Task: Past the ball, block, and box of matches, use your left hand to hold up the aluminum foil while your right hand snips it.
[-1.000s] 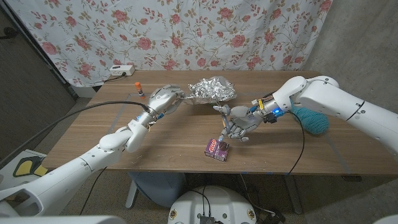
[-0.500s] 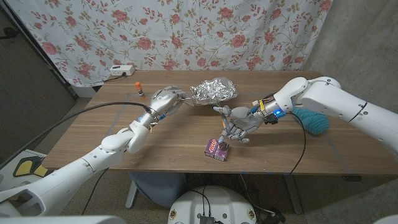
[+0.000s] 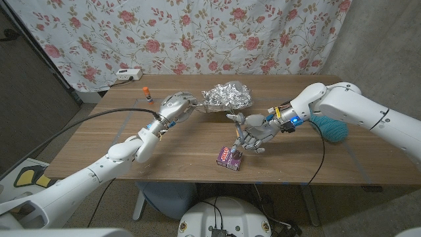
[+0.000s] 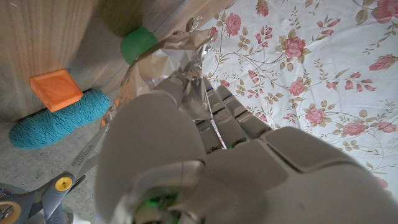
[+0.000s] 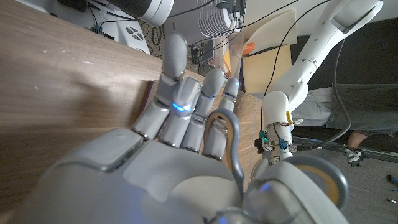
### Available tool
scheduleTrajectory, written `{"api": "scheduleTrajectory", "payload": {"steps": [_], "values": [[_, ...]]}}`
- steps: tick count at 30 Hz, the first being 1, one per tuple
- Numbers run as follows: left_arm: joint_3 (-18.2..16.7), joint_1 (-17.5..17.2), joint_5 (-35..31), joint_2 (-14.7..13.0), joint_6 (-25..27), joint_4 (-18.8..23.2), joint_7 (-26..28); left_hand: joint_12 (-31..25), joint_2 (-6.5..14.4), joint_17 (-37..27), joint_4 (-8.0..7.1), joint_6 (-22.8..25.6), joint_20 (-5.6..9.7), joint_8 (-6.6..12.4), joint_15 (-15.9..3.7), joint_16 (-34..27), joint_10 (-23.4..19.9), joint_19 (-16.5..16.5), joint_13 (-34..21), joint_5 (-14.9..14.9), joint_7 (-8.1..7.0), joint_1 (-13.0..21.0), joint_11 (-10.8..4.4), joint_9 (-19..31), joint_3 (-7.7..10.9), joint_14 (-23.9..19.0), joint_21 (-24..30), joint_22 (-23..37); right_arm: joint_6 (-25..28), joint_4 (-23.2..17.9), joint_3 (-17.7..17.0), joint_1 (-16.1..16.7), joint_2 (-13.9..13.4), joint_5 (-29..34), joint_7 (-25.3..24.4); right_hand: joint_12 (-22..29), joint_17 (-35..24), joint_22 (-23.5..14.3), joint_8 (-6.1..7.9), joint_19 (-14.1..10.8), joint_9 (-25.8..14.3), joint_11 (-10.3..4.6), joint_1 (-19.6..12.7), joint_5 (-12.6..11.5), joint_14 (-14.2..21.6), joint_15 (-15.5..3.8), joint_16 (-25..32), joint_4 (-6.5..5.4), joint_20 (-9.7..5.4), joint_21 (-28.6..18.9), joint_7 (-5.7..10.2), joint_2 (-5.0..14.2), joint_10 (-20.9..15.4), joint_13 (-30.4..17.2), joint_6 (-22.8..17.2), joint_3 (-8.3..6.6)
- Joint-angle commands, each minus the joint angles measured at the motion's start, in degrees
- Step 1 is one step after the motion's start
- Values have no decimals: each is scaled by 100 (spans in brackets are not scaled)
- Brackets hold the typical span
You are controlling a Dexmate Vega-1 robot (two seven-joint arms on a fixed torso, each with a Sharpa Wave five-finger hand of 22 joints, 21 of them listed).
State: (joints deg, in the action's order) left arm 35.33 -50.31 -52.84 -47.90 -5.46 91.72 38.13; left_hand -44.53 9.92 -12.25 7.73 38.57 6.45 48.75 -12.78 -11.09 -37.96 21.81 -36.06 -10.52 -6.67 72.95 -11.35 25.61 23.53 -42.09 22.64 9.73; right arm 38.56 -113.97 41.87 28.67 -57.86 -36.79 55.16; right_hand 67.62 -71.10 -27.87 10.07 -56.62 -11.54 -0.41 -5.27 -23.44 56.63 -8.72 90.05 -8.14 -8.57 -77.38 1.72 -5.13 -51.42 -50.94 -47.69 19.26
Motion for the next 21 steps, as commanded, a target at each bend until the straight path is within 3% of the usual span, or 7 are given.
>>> {"api": "scheduleTrajectory", "payload": {"steps": [1, 9, 10, 21], "values": [[-26, -68, 12, -36, 66, 74, -42, -29, 27, -7, 6, 11, -13, 42, -74, -11, -21, 58, -17, -10, -11, 22, -13, 7, -10, -65, -6, 29, -39, 111, -35, -26, -22, -62, 124, -30, -12, 44, -36, 34, 12, 60, 31, -9, -54, -282, -10, -4, -171, 10, -1339, -123, 8, 23, 1604, 62], [-20, -73, 30, -13, 54, 35, -25, -49, 27, -7, 11, 13, -11, 64, -75, -12, -17, 67, -8, -11, -24, 23, -15, 3, -15, -76, -26, 30, 75, 314, 120, -174, 84, -58, 410, -110, -3, 224, -50, 78, 73, 201, 122, -55, -166, -256, -34, -24, -153, 98, -1362, -196, 184, 93, 2448, 39], [-9, -63, 31, -3, 40, 14, -21, -51, 28, -7, 11, 18, -12, 70, -75, -13, -15, 68, -5, -11, -21, 23, -16, 5, -15, -79, -29, 30, 106, 363, 139, -193, 112, -90, 463, -138, 0, 231, -49, 83, 83, 200, 133, -72, -187, -252, -42, -27, -152, 89, -1366, -188, 204, 140, 2706, 29], [40, -17, 52, 56, 50, -59, -56, -80, 34, -7, 12, 9, -12, 87, -75, -14, -10, 94, 4, -12, -47, 24, -17, -13, -18, -94, -52, 32, 92, 485, 211, -237, 187, -122, 631, -142, 5, 285, 14, 99, 85, 228, 185, -104, -237, -253, -55, -45, -131, 93, -1376, -156, 222, 188, 2946, 19]]}}
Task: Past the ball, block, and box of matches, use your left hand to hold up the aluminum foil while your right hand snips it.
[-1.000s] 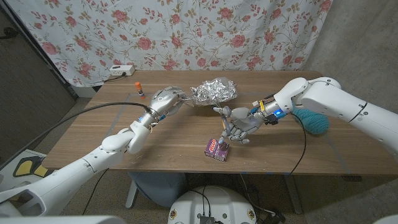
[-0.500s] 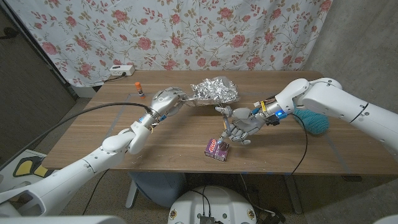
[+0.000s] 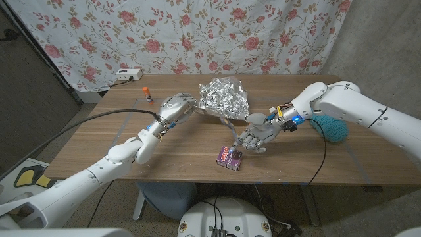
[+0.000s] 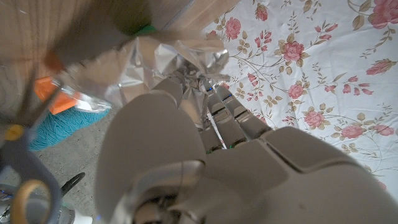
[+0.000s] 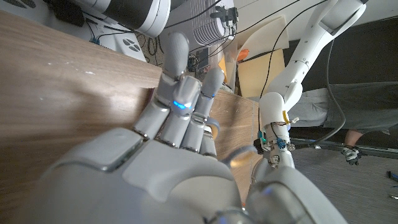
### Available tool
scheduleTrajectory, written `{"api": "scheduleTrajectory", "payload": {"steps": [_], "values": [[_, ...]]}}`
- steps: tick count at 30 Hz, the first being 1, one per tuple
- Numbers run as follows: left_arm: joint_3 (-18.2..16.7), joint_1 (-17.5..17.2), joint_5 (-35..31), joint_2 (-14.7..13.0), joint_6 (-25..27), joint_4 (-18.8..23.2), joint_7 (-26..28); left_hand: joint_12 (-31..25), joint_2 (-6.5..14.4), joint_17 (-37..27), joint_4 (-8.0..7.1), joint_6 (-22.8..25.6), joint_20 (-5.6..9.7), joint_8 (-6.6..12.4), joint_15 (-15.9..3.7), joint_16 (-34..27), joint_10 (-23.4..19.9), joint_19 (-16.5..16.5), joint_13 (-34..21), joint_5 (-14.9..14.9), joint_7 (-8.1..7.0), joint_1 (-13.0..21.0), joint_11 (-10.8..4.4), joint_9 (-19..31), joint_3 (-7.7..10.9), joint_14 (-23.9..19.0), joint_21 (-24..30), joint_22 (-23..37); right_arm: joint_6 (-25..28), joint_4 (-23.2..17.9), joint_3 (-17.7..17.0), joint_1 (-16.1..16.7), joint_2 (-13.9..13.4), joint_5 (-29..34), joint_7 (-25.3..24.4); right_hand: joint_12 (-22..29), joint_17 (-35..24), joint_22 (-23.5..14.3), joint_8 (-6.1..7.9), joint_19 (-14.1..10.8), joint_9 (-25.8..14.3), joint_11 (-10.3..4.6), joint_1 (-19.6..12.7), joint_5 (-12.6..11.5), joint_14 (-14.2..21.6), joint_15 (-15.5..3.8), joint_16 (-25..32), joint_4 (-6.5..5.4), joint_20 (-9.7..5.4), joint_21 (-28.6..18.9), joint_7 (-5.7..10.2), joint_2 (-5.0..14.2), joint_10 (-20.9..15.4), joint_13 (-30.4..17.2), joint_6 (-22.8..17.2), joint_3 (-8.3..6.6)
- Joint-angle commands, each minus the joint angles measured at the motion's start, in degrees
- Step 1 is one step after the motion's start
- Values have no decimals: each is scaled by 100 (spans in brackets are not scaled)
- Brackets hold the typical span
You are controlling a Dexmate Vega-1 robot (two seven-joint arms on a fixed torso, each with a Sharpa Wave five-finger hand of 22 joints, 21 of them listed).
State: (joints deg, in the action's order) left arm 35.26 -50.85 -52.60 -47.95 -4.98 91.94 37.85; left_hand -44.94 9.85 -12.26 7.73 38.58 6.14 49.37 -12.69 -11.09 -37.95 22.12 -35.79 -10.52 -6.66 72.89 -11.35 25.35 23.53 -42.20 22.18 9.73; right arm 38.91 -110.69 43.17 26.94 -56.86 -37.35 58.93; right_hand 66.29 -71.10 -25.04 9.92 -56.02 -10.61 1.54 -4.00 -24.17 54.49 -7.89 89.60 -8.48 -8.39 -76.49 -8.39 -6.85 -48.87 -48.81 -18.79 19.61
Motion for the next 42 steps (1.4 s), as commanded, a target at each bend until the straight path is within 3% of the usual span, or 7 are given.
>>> {"api": "scheduleTrajectory", "payload": {"steps": [1, 17, 25, 28, 30, 34, 42], "values": [[51, 40, 34, 65, -3, -92, -22, -38, 41, -6, 13, 9, 23, 31, -85, -15, -10, 69, -18, -12, -45, 30, -16, 16, -19, -88, -7, 32, 40, 165, 66, -46, 91, -93, 245, -24, 5, -2, 33, 41, -8, 29, 61, -34, -25, -337, -10, -11, -148, -1, -364, 20, -41, 9, 65, -16], [45, 15, 103, 140, 117, -135, 31, -92, 32, -8, 24, 42, 19, 84, -89, -21, -38, 104, 7, -8, -77, 34, -16, -2, -30, -131, -43, 35, -51, 134, -146, 82, 16, -224, -49, 29, 4, 32, 99, 21, -14, -20, 55, -68, 21, -350, 3, -6, -148, -49, -352, 103, -82, 47, 131, -44], [-86, -185, 139, 276, 444, -120, 444, -154, -1, -10, 47, 119, -71, 87, -83, -44, -68, 165, 15, 18, -143, 29, -14, -111, -46, -241, -67, 33, -193, 208, -280, 180, 33, -347, -197, 77, 3, 25, 120, 12, -17, -76, 34, -74, 41, -356, 8, 0, -160, -84, -348, 146, -113, 25, 111, -54], [-248, -372, 262, 362, 679, 12, 629, 64, -32, 76, -218, 115, -170, -64, -3, 68, 208, 200, 230, -3, -183, -479, -50, -376, -106, -57, -156, 23, -247, 192, -410, 245, 45, -438, -393, 75, 2, 41, 125, -6, -17, -80, 21, -75, 53, -360, 11, 3, -168, -90, -347, 169, -152, 62, 105, -61], [-409, -546, 483, 470, 757, 88, 816, 493, -221, 103, -495, -44, -293, -275, 40, 53, 483, 262, 558, 24, -305, -1230, -60, -668, -311, 203, -261, 29, -268, 184, -436, 251, 68, -438, -490, 100, 2, 44, 129, -18, -17, -92, 14, -75, 62, -363, 13, 3, -181, -98, -346, 183, -175, 44, 100, -64], [-664, -883, 727, 575, 812, 244, 1136, 1147, -417, 127, -655, -195, -393, -602, 45, 24, 781, 272, 997, 48, -268, -2031, -51, -1138, -441, 553, -483, 34, -304, 70, -513, 337, 86, -435, -802, 117, 1, 39, 134, -28, -18, -118, 7, -76, 69, -366, 16, 4, -192, -110, -344, 198, -181, 25, 88, -68], [-1031, -1348, 1030, 727, 510, 421, 1541, 1469, -505, 137, -768, -253, -490, -857, 75, -4, 842, 177, 1205, 55, -189, -2501, -44, -1384, -481, 636, -662, 33, -180, -89, -538, 280, 235, -465, -1195, 141, -1, 4, 175, -19, -19, -149, -5, -63, 104, -368, 22, -1, -186, -165, -336, 276, -214, 40, -51, -73]]}}
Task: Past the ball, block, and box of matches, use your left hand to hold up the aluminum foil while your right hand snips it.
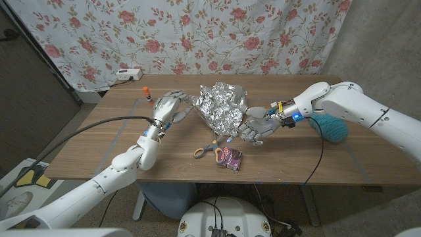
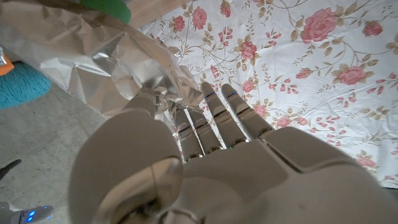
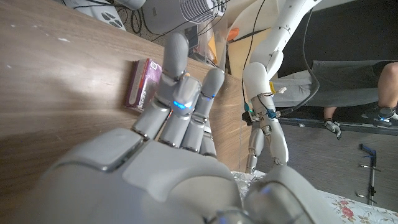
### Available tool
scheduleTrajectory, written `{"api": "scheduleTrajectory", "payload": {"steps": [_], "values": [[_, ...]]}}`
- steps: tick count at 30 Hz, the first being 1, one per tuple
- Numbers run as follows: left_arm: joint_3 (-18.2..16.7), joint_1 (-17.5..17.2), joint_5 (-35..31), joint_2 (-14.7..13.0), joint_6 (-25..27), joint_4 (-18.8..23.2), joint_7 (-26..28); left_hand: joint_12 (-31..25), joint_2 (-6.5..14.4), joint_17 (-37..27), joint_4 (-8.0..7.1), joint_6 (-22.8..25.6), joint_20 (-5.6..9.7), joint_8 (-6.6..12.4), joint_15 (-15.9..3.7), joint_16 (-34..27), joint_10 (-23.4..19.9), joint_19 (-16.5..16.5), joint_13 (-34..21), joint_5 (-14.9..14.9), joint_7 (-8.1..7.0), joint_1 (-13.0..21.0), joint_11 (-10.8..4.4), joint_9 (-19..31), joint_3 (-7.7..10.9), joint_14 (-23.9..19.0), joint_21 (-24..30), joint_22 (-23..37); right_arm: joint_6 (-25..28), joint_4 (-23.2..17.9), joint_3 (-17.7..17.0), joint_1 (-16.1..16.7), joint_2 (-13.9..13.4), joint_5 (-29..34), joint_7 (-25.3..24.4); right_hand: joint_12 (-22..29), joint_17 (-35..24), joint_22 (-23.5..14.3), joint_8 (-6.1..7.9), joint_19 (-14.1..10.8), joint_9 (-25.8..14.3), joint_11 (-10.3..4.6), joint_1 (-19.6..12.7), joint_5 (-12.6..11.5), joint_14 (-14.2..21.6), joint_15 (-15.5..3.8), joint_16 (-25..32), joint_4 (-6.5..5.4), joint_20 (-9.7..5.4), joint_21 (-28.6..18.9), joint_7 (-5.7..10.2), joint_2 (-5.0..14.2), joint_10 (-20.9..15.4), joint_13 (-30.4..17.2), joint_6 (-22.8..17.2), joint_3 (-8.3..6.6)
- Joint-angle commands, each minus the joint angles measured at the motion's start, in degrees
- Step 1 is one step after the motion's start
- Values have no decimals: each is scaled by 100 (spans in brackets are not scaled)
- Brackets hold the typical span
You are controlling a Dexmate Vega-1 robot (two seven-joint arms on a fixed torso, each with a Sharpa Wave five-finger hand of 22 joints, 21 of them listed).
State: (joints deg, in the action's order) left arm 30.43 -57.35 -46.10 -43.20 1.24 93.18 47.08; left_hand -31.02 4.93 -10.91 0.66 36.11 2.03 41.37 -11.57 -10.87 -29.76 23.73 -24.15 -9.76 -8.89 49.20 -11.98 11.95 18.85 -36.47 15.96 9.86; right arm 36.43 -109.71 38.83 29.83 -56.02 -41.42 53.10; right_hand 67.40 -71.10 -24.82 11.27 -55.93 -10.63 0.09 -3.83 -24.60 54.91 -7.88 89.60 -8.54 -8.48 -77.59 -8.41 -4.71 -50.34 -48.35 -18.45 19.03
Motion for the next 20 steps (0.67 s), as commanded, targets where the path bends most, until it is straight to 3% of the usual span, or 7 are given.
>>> {"api": "scheduleTrajectory", "payload": {"steps": [1, 6, 10, 20], "values": [[-583, -722, 353, 248, -119, 319, 637, 90, -22, 3, -71, -12, -79, -71, -33, -27, 22, 18, 50, -21, 32, -163, 19, -51, -20, 66, -46, 21, 96, -211, -85, -64, 196, -40, -638, 36, -1, -13, 42, -31, -18, -5, -23, -19, 62, -370, 22, 5, -176, -53, -334, 64, -73, -10, -91, -15], [-874, -885, 455, 348, -111, 511, 629, 340, -55, 15, -145, -118, -196, -248, 5, 4, 190, -82, 169, -36, 51, -452, 147, -108, -48, 259, -172, 25, 315, -376, -45, -250, 339, 15, -906, 44, -2, -8, 50, -34, -18, -17, -29, -14, 72, -373, 25, 5, -179, -62, -332, 85, -69, -16, -133, -15], [-1134, -1034, 700, 486, -337, 525, 692, 627, -50, 26, -183, -350, -319, -486, 166, 45, 432, -222, 291, -67, 85, -692, 288, -125, -42, 638, -306, 30, 494, -561, -145, -230, 380, -49, -1333, 40, -2, -25, 73, -24, -19, -28, -31, -7, 83, -373, 26, 3, -174, -83, -326, 112, -90, 13, -224, -17], [-1386, -1133, 720, 639, -642, 478, 541, 679, -28, 27, -203, -350, -334, -537, 213, 18, 414, -266, 330, -75, 145, -776, 332, -125, -34, 662, -344, 31, 181, -75, 167, -507, 714, 180, -1134, 66, -2, -8, 50, -22, -19, -42, -24, 26, 107, -368, 24, -6, -185, -120, -332, 193, -95, 5, -307, -10]]}}
